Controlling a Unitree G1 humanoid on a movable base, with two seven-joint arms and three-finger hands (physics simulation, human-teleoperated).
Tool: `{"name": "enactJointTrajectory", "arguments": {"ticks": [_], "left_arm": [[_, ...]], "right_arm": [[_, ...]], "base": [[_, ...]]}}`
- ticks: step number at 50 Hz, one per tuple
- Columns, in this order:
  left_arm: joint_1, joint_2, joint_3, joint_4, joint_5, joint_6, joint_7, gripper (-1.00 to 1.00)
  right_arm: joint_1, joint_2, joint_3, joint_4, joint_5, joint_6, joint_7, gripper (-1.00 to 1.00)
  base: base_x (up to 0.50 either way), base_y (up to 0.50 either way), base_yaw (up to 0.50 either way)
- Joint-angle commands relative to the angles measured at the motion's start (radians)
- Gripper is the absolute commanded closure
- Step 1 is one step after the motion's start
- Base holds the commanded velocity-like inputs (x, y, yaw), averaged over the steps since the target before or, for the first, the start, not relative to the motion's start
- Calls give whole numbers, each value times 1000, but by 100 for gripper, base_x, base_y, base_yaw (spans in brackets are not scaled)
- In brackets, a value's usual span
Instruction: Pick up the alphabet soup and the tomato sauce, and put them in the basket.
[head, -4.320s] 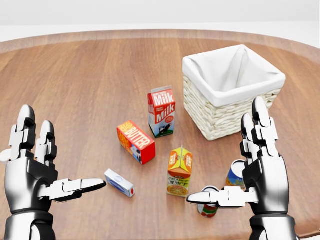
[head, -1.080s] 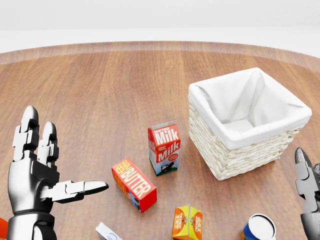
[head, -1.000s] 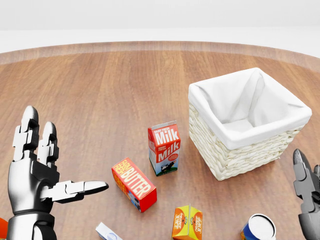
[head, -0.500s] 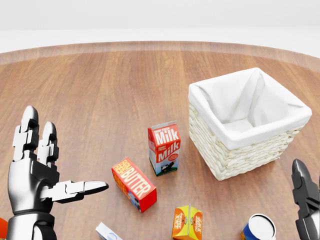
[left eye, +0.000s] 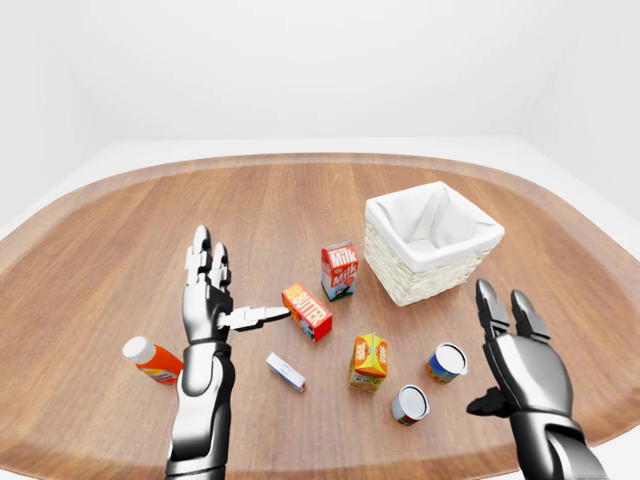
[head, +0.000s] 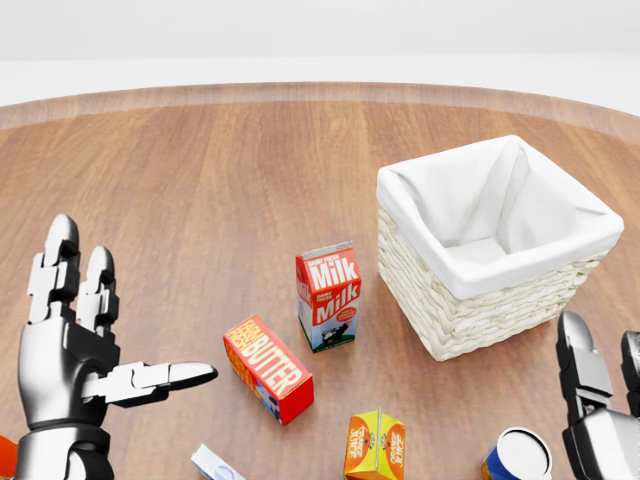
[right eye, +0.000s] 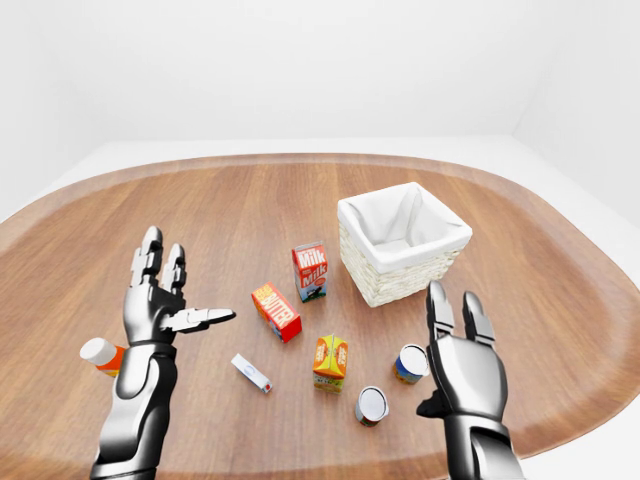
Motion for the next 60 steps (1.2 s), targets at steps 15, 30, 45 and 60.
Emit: {"name": "enactJointTrajectory", "arguments": {"ticks": [15, 30, 45, 60], "left_arm": [[-2, 0, 1, -2, 1, 0, 2, -100], [-4, 0, 2, 12, 1, 0, -1, -100], [-1, -1, 2, 15, 1, 0, 0, -100], [-1, 0, 1, 15, 0, 0, 0, -100]], "right_arm": [[-13, -60, 64, 97, -45, 0, -85, -100], [-9, -80, 77, 149, -46, 0, -120, -100], [-70, -122, 71, 286, -27, 0, -154, -100], [-95, -148, 89, 365, -23, 0, -190, -100]], "base": [[0, 0, 0], [0, 0, 0], [0, 0, 0], [0, 0, 0]]}}
